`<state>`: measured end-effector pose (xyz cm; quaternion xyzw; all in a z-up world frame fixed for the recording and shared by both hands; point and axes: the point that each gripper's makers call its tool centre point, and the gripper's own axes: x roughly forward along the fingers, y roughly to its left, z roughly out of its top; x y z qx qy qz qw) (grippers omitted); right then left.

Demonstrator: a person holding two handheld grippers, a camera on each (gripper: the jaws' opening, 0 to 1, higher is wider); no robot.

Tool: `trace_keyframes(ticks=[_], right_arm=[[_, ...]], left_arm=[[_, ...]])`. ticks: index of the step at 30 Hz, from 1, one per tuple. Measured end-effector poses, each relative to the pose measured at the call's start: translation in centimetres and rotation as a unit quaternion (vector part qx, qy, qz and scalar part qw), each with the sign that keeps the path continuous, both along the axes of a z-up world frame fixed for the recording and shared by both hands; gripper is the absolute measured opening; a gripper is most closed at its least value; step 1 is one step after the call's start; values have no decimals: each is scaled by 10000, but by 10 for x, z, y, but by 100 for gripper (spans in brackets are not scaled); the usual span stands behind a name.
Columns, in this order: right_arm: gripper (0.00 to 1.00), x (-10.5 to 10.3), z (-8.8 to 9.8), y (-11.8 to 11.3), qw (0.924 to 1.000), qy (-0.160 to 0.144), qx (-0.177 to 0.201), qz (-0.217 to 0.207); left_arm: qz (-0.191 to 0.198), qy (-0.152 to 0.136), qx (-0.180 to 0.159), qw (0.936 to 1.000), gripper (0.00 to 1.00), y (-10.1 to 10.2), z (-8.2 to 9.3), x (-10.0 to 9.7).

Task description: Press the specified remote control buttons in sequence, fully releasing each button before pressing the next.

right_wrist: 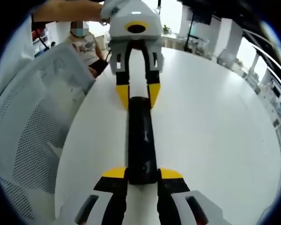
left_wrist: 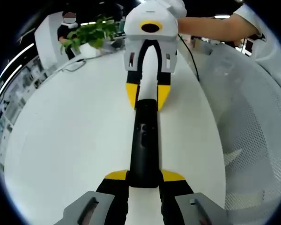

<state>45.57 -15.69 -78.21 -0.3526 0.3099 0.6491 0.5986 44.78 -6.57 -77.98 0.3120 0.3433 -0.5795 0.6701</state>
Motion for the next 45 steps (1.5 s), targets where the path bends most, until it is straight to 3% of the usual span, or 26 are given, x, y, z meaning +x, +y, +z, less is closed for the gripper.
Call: trace_keyframes(ticks=[45], right_arm=[[19, 0, -2, 2, 9994, -27, -323, 131]], left_arm=[[24, 33, -94, 9999, 23, 0, 0, 2]])
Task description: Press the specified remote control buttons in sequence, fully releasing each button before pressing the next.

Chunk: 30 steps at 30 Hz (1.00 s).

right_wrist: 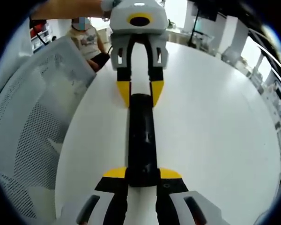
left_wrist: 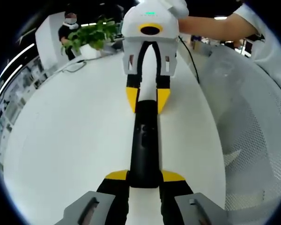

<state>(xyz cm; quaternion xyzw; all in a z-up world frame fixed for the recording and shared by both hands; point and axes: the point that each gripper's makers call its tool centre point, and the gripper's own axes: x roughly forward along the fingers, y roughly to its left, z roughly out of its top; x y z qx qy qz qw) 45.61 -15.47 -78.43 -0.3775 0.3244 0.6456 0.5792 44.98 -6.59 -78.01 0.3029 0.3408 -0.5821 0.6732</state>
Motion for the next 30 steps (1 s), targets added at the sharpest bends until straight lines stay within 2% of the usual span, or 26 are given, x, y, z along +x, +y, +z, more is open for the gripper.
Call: trace_keyframes(ticks=[7, 13, 22, 30], right_arm=[[19, 2, 2, -1, 10000, -55, 25, -41], [19, 7, 8, -2, 9998, -152, 79, -103], [19, 24, 25, -2, 9987, -422, 149, -237], [19, 42, 30, 0, 9979, -535, 203, -304]], left_arm=[[-17, -1, -6, 10000, 23, -1, 1, 4], [-95, -96, 18, 9999, 23, -1, 9, 10], [-151, -318, -7, 9994, 23, -1, 22, 28], [-212, -414, 11, 9989, 23, 0, 30, 45]])
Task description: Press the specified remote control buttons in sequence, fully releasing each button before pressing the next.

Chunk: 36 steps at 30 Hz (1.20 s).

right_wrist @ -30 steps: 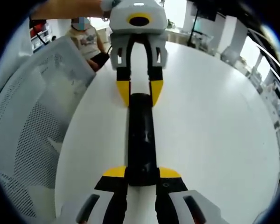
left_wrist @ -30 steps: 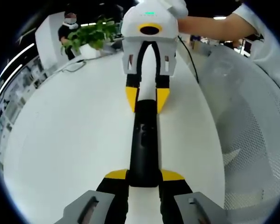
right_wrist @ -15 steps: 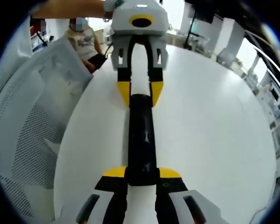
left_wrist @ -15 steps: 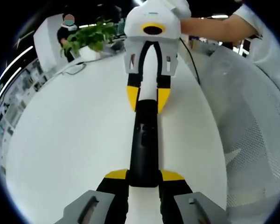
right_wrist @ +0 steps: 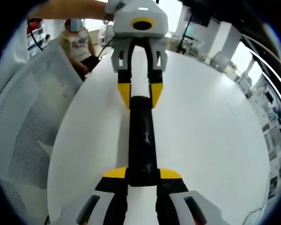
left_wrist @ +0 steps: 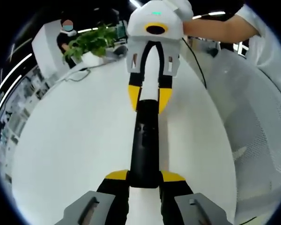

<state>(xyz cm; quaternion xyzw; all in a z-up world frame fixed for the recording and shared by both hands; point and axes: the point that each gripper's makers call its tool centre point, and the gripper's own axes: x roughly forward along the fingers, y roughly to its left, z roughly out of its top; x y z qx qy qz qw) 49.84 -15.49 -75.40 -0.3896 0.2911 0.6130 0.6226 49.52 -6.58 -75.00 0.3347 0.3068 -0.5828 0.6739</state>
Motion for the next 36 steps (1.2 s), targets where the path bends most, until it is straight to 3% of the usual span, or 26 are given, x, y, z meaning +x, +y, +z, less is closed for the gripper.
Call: trace_keyframes(ticks=[14, 24, 36], right_arm=[[19, 60, 4, 1, 9994, -215, 118, -248], [19, 98, -2, 4, 9993, -298, 62, -213], [19, 137, -17, 6, 9991, -258, 150, -286]], left_arm=[[-126, -232, 70, 9996, 23, 0, 7, 59], [-95, -240, 106, 9996, 23, 4, -2, 104], [-146, -214, 266, 9993, 23, 5, -15, 140]])
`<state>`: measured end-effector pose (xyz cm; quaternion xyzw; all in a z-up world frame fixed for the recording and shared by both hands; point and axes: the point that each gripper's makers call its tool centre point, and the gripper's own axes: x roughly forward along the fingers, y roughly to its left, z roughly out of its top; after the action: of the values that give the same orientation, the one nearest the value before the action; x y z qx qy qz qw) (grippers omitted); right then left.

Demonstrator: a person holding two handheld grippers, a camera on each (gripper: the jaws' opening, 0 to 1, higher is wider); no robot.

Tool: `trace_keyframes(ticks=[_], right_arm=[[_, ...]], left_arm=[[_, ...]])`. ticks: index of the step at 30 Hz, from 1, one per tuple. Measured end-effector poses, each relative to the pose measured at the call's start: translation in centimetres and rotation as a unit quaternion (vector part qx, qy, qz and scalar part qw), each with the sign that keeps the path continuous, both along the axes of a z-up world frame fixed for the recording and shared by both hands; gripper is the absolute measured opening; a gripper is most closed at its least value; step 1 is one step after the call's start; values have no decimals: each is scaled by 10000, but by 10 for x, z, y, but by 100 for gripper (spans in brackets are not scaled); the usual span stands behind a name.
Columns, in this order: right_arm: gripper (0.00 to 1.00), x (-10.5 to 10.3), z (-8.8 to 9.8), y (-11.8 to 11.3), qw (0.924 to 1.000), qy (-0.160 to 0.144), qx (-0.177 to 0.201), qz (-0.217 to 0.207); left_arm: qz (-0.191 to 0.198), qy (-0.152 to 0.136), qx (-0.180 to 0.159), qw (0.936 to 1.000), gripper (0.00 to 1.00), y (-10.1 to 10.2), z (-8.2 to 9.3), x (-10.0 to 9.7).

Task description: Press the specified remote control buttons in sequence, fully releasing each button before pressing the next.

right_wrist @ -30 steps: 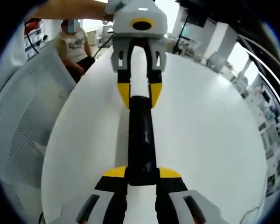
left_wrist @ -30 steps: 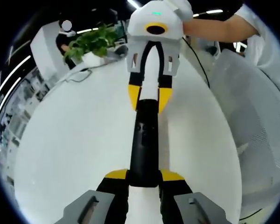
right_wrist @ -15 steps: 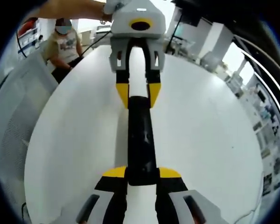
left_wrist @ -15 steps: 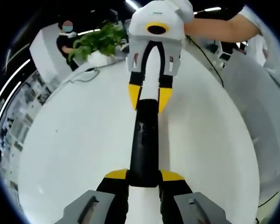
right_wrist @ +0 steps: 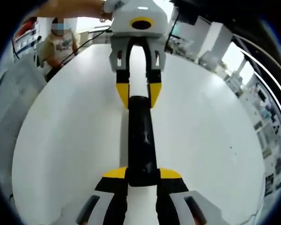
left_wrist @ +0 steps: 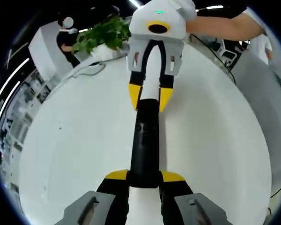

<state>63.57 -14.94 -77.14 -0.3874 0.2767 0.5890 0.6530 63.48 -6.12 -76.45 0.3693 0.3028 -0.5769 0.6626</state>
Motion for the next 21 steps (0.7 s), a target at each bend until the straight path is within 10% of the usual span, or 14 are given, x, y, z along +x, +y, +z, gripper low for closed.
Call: trace_keyframes(ticks=[21], right_arm=[[20, 18, -10, 7, 9998, 176, 5, 15]], left_arm=[[67, 201, 168, 9996, 23, 7, -12, 15]])
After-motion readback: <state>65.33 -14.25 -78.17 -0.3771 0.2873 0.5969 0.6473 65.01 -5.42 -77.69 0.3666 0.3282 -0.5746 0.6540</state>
